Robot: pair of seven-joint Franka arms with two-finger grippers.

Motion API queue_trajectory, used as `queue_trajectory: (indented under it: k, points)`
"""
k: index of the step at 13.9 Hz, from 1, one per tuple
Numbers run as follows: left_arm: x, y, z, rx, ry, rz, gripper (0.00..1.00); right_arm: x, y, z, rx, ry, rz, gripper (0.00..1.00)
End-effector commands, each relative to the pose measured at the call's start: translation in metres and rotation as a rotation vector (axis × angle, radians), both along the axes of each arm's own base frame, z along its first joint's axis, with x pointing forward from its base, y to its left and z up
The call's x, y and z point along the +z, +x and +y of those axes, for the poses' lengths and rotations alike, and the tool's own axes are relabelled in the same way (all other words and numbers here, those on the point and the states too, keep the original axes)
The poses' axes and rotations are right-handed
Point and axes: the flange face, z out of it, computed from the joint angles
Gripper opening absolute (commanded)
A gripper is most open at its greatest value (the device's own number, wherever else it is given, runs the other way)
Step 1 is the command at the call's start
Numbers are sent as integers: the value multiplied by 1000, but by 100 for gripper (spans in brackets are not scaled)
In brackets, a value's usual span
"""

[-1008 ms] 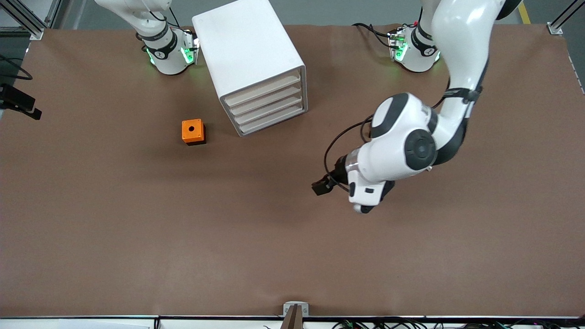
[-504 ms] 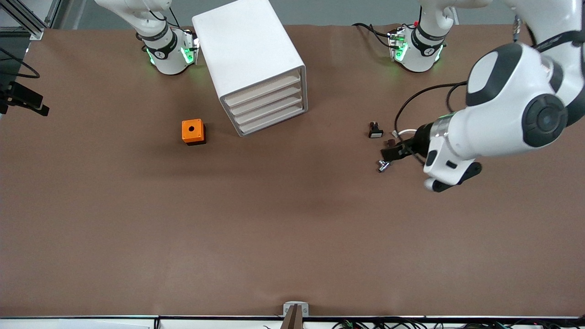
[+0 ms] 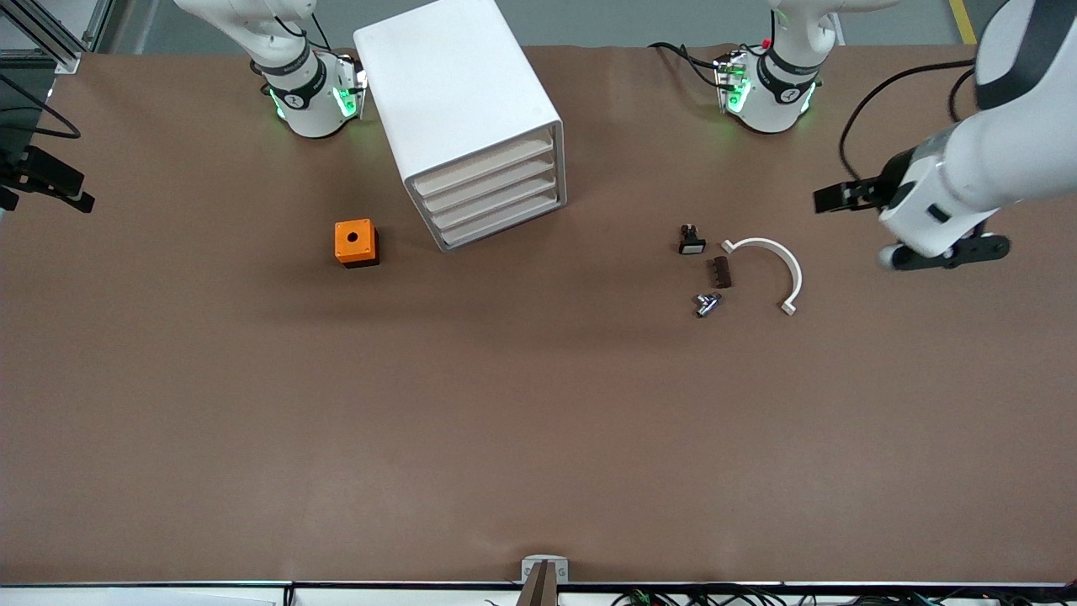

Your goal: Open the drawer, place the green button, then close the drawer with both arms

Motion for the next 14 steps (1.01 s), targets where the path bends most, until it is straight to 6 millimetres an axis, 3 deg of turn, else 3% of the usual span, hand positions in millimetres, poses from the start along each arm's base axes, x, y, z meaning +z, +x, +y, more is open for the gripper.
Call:
queue_trajectory:
  k: [1, 4, 6, 9, 14]
  points:
    - [-9, -34, 32, -28, 15, -69, 100, 0, -13, 8, 26, 12, -32, 100]
    - [-25, -52, 42, -63, 33, -154, 100, -1, -18, 9, 23, 16, -29, 100]
    - [-21, -61, 52, -70, 59, -223, 100, -1, -18, 10, 25, 16, -29, 100]
    - [14, -55, 60, -91, 49, -309, 100, 1, -20, 17, 38, 16, -32, 100]
    - [70, -16, 47, -104, 20, -379, 100, -3, -24, 14, 37, 23, -28, 100]
